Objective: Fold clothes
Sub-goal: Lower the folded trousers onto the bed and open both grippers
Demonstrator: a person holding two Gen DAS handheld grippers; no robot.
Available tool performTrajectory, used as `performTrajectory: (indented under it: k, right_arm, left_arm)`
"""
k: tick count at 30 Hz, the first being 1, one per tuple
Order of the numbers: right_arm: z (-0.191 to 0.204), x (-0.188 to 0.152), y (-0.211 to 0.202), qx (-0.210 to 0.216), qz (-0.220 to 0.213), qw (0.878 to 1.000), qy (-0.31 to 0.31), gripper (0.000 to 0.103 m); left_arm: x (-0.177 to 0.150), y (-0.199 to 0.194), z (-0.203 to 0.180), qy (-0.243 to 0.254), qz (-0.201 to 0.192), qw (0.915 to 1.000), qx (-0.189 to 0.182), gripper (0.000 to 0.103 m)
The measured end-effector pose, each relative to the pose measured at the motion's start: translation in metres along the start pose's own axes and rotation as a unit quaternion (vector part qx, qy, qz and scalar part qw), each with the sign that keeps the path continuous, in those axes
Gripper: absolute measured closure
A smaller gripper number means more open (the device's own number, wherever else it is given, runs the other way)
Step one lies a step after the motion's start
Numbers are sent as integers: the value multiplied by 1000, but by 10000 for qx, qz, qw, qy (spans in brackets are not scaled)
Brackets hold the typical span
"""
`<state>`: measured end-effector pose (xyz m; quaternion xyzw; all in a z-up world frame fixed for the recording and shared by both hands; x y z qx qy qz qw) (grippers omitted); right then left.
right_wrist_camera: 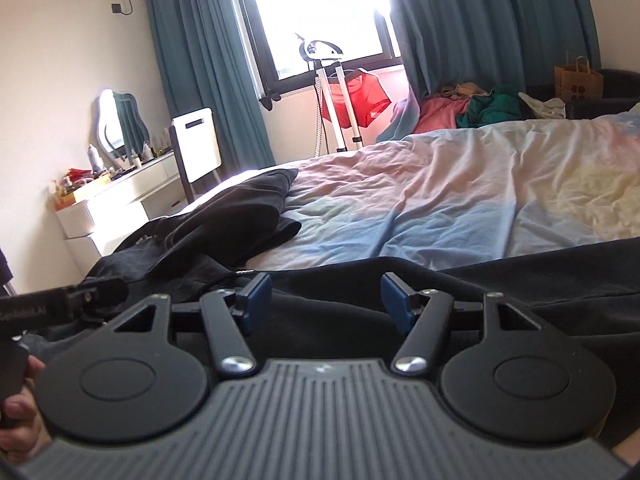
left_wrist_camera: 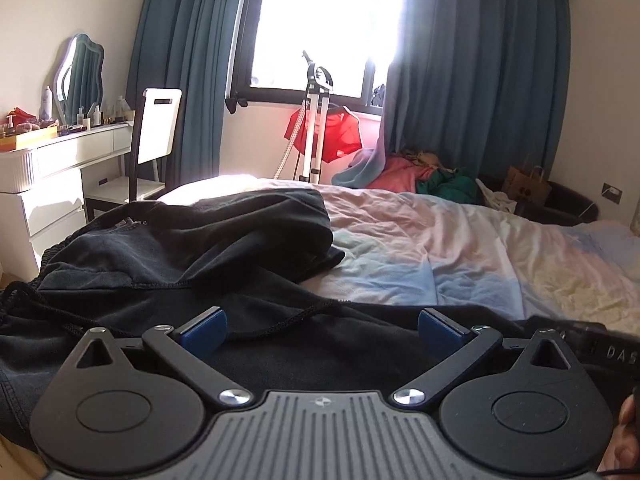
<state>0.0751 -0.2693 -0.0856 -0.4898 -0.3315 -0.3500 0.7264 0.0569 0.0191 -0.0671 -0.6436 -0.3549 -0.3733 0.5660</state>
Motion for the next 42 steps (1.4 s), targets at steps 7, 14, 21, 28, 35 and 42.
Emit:
performTrajectory:
  k: [7,14,21,28,35,42]
  right_arm:
    - [-6,12,51,529,762,9885,1198,44]
    - [30,30,180,630,1261,9757,1678,46]
    - [67,48,315,697,1759,9587,2125,47]
    - [31,70,286,278,1319,9689,2074,95]
    - [-14,92,235,-206,750,9778,1948,96]
    - [-102,134,174,-992,231,9734,2053,97]
  left_arm:
    - [57,-6,14,368,-747,9964,148,0]
    - [12,46,78,-143,-26,9993,342,0]
    - [0,85,129,-960,385,9927,617,0]
    - [-9,109,124,-1066,779,9908,309,0]
    - [-9,97,109,-818,761,9935,229,0]
    - [-10,94,93,-650,816,9944,144,0]
Point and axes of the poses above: each gripper's, at about its wrist camera, not at the fingertips, and y roughly the way its jaws point, z to its left, x to its top, the point moved 2 cm from there along y, roughly the way its jaws point, and after that the axes turned 6 degrees about z, right-handed, at the moved point
